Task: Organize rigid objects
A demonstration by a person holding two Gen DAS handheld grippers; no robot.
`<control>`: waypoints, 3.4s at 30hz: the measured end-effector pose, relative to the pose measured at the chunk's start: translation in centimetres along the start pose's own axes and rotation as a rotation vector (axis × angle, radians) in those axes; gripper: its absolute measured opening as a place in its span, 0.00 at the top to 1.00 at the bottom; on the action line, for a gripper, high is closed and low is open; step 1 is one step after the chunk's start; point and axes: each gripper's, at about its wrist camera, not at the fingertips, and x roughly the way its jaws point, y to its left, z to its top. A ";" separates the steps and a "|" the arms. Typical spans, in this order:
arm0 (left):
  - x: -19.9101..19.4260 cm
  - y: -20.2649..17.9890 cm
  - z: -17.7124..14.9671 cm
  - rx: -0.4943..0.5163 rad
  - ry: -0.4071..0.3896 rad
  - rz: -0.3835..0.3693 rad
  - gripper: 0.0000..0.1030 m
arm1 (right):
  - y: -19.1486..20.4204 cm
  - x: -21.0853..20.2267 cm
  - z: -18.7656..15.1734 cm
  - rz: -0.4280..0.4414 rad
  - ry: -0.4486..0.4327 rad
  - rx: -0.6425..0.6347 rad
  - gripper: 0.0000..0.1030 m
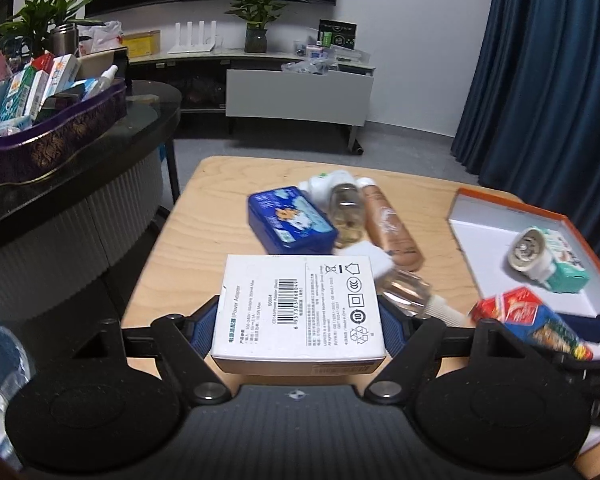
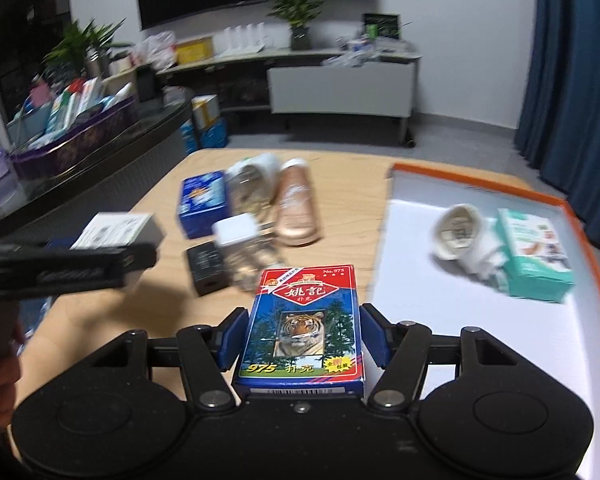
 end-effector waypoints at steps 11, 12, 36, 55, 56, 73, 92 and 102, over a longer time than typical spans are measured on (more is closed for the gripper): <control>0.2 -8.2 1.1 0.075 -0.001 -0.139 0.24 | -8.6 -2.9 0.1 -0.134 -0.088 0.188 0.29; 0.4 -9.1 1.2 0.088 0.006 -0.157 0.24 | -9.3 -3.1 0.1 -0.145 -0.095 0.203 0.29; 2.3 -18.0 1.7 0.155 0.037 -0.214 0.24 | -16.1 -5.0 -2.3 -0.163 -0.132 0.336 0.29; 2.3 -17.4 1.4 0.125 0.041 -0.215 0.24 | -15.4 -5.1 -1.7 -0.180 -0.117 0.263 0.29; 2.3 -17.4 1.3 0.124 0.042 -0.215 0.24 | -15.4 -5.1 -1.7 -0.181 -0.117 0.263 0.29; 2.3 -17.4 1.2 0.120 0.047 -0.218 0.24 | -15.5 -5.3 -1.7 -0.183 -0.115 0.262 0.29; 2.3 -17.4 1.0 0.119 0.048 -0.223 0.24 | -15.4 -5.3 -1.7 -0.185 -0.115 0.261 0.29; 2.3 -17.4 1.1 0.115 0.047 -0.226 0.24 | -15.4 -5.3 -1.7 -0.184 -0.115 0.260 0.29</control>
